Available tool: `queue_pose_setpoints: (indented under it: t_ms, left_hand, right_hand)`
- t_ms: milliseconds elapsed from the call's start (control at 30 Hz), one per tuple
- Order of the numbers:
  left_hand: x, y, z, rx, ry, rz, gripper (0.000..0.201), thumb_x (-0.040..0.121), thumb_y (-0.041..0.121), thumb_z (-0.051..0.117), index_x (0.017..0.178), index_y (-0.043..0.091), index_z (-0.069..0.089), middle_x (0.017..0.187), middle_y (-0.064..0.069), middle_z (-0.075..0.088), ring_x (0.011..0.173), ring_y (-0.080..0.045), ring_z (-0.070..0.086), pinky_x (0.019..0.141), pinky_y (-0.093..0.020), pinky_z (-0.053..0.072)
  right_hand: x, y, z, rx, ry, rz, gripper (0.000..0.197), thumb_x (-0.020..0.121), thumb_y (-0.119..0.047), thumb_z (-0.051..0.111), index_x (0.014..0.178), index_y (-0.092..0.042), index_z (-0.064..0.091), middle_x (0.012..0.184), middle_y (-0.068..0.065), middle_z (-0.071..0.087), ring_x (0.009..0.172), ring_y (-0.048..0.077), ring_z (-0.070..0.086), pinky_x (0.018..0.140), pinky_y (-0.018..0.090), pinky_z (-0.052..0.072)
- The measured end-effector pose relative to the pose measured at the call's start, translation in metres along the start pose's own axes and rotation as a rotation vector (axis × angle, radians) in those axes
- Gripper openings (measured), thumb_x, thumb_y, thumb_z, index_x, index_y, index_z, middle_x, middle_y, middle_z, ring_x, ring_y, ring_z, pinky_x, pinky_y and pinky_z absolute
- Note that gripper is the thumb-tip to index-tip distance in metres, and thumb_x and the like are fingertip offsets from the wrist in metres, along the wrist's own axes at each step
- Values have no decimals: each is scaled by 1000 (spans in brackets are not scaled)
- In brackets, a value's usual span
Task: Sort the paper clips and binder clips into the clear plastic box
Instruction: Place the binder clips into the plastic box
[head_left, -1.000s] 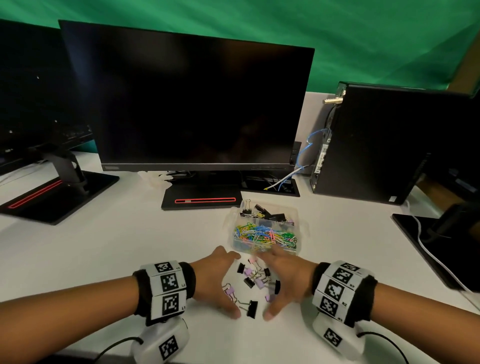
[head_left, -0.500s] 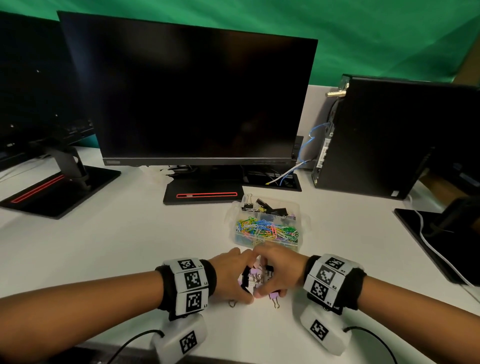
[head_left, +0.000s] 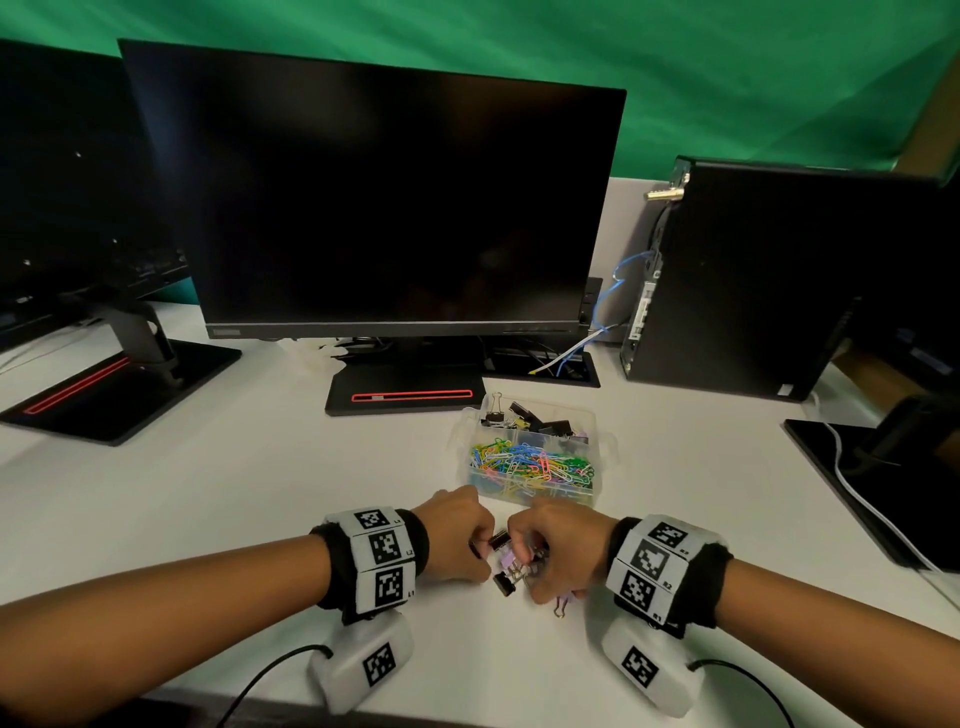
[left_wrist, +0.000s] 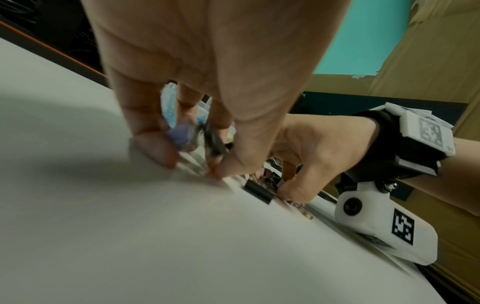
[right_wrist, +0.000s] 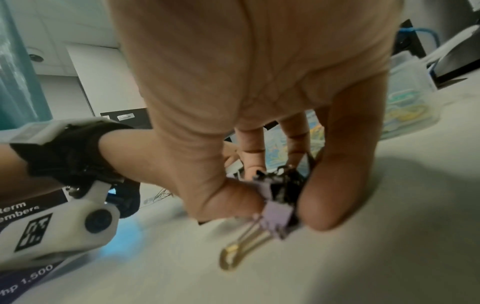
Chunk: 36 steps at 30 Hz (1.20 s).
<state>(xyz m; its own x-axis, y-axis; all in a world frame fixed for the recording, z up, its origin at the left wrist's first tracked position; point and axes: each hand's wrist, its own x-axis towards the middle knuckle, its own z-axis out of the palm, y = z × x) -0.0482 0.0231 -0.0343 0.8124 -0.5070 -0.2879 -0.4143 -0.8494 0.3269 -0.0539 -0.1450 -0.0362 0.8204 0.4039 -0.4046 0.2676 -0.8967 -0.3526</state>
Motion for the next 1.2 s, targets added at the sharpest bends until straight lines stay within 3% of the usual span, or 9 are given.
queue_pose_setpoints:
  t_ms: [100,333,433,500,600,733,833,1000,1200]
  left_hand:
    - [1,-4,-1,-52,58,45,16,79,16,62,91,8,68,88,4,45,80,-12,45,73,-22,39]
    - [5,-11,-9,-82,63,23,27,82,6,56,108,12,64,98,0,49,74,-8,44,56,-5,30]
    - [8,-13,-13,-131,33,-17,27,81,0,56,104,11,65,84,8,49,57,0,47,59,-10,40]
    - [10,-15,-16,-190,-2,-39,25,80,-2,56,99,11,66,76,11,47,48,-3,53,59,-19,50]
    - [10,-16,-19,-220,-14,-36,25,79,-4,57,99,8,67,68,12,50,45,-3,53,54,-14,48]
    - [12,-20,-30,-282,41,-4,24,79,-3,61,100,5,69,66,13,53,53,2,51,63,-14,48]
    - [17,-24,-45,-386,70,20,20,80,-4,62,96,5,70,71,10,58,44,2,56,56,-10,49]
    - [37,-21,-75,-508,186,76,16,81,-1,65,94,8,69,91,-1,64,49,-1,61,51,-10,50]
    - [87,-17,-99,-557,329,43,17,80,3,68,96,9,69,76,-4,67,47,1,60,55,-13,54]
  right_hand:
    - [1,4,1,-12,23,-15,22,59,-20,66,71,-26,49,86,15,69,79,30,66,57,26,45]
    - [-1,6,-6,12,67,-37,26,63,-13,70,58,-25,48,67,-1,61,58,23,62,50,20,43]
    - [-3,4,-10,55,62,-37,26,67,-8,70,60,-25,51,57,-5,56,45,15,58,52,21,47]
    - [-4,4,-14,95,62,-36,27,68,-4,68,60,-26,54,51,-11,54,42,10,58,53,21,49]
    - [-7,3,-23,164,44,-49,29,71,2,67,61,-23,56,53,-11,54,36,0,55,48,19,50]
    - [-5,8,-48,292,87,-73,30,76,4,68,60,-17,54,71,1,59,45,3,61,45,15,50]
    - [3,15,-74,412,156,-60,25,77,4,68,63,-13,56,75,2,59,49,7,64,46,15,50]
    - [27,39,-109,599,303,4,27,74,10,68,60,-12,60,67,3,57,59,19,65,60,29,59]
    - [59,64,-116,653,404,207,22,73,4,72,64,-13,63,70,10,64,58,22,65,66,33,59]
